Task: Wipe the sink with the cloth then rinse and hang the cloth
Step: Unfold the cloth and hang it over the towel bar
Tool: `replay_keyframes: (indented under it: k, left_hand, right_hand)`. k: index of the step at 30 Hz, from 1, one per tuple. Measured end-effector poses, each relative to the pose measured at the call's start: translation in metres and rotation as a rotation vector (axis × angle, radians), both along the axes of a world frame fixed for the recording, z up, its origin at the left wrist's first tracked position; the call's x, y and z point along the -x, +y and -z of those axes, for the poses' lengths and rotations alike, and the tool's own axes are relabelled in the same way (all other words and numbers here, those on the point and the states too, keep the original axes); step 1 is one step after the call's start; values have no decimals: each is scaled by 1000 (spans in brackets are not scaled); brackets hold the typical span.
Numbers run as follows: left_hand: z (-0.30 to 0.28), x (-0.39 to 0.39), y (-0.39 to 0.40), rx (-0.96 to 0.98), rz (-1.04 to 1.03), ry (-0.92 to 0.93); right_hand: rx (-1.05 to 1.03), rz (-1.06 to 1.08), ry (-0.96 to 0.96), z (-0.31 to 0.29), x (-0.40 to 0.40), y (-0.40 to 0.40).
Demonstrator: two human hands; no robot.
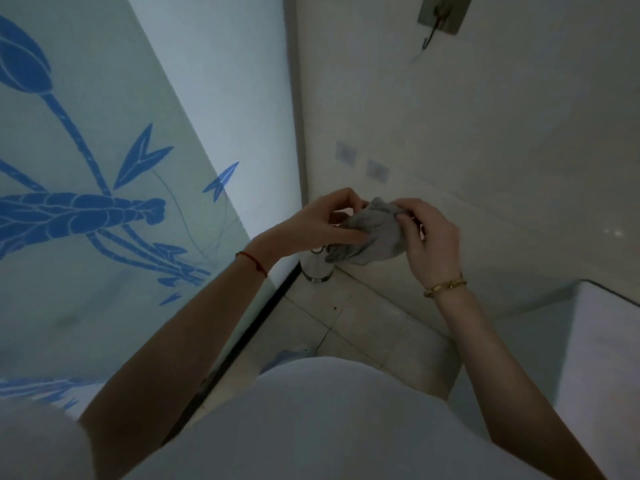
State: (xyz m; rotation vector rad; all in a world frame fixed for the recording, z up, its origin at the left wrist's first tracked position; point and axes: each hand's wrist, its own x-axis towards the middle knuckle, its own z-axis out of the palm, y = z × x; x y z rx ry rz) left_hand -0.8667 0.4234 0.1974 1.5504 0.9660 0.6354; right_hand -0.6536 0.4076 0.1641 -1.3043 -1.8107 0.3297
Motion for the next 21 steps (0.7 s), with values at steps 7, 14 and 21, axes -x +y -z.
replay_keyframes:
  k: [7, 14, 21]
  left_hand:
    - [-25, 15, 50, 187, 172, -101]
    - [-34, 24, 80, -222, 344, 233]
    - [-47, 31, 88, -637, 358, 202]
  right_hand:
    - [-86, 195, 2, -21, 24, 8]
    - [-101, 381, -82, -30, 45, 1]
    - [8, 375, -63, -40, 49, -8]
